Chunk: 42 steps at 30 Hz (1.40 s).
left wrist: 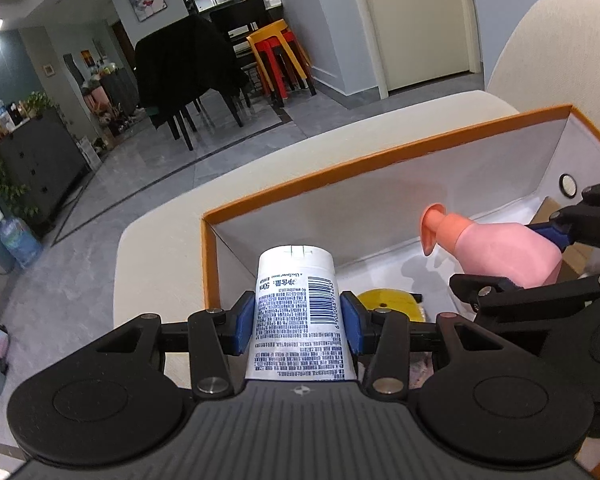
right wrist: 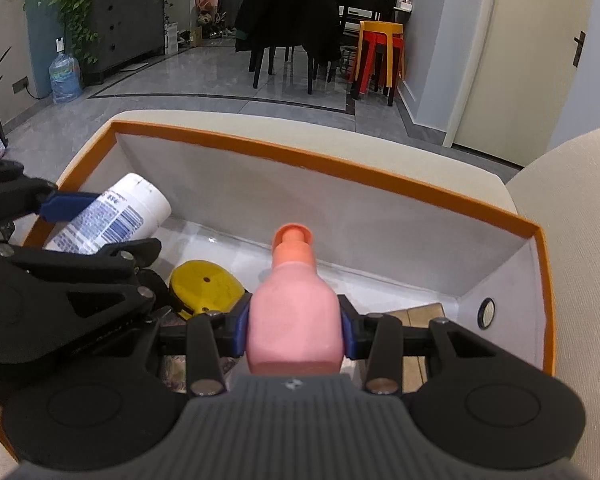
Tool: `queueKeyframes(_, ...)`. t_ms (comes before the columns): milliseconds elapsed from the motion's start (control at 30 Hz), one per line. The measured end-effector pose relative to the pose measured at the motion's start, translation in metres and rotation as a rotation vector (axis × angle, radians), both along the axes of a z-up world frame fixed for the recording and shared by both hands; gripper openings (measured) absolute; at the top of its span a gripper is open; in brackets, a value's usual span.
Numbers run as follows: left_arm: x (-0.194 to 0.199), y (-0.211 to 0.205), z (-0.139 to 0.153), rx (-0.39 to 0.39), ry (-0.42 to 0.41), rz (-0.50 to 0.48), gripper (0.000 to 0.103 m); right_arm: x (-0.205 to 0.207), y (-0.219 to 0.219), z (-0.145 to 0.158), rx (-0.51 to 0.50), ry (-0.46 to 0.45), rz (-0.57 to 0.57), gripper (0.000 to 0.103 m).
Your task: Organize rigid objects
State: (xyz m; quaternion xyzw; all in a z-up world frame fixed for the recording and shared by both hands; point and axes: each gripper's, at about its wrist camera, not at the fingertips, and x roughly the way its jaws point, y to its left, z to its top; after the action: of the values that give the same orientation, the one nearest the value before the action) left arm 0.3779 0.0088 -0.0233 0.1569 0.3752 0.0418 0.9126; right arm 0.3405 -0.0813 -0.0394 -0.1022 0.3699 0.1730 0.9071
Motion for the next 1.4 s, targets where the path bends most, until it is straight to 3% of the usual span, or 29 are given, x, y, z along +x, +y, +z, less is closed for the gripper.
queueKeyframes(133, 0.007, -0.003, -0.003, 0.029, 0.01, 0.003, 0.05, 0.007, 0.003, -0.003, -0.021, 0.003, 0.003, 0.042)
queueKeyframes(167, 0.007, -0.002, -0.004, 0.042, 0.008, 0.003, 0.031, 0.008, 0.004, -0.004, -0.028, 0.003, 0.003, 0.042)
queueKeyframes(200, 0.009, -0.003, -0.005, 0.058, 0.017, 0.005, 0.027, 0.01, 0.005, -0.005, -0.033, 0.006, 0.004, 0.042)
queueKeyframes(433, 0.016, 0.002, -0.008, 0.073, 0.023, 0.012, 0.028, 0.02, 0.01, -0.009, -0.05, -0.006, 0.034, 0.042)
queueKeyframes(533, 0.015, 0.002, -0.008, 0.068, 0.02, 0.01, 0.028, 0.021, 0.012, -0.008, -0.062, -0.016, 0.042, 0.057)
queueKeyframes(667, 0.011, -0.001, -0.01, 0.063, 0.024, 0.01, 0.029, 0.023, 0.012, -0.008, -0.087, -0.018, 0.048, 0.058)
queueKeyframes(1000, 0.002, -0.005, -0.004, 0.072, 0.032, -0.002, 0.045, 0.016, 0.009, -0.001, -0.084, 0.001, 0.05, 0.058)
queueKeyframes(1400, -0.024, -0.007, 0.043, 0.069, -0.033, 0.0, 0.046, -0.012, -0.003, 0.048, -0.069, -0.066, 0.044, 0.059)
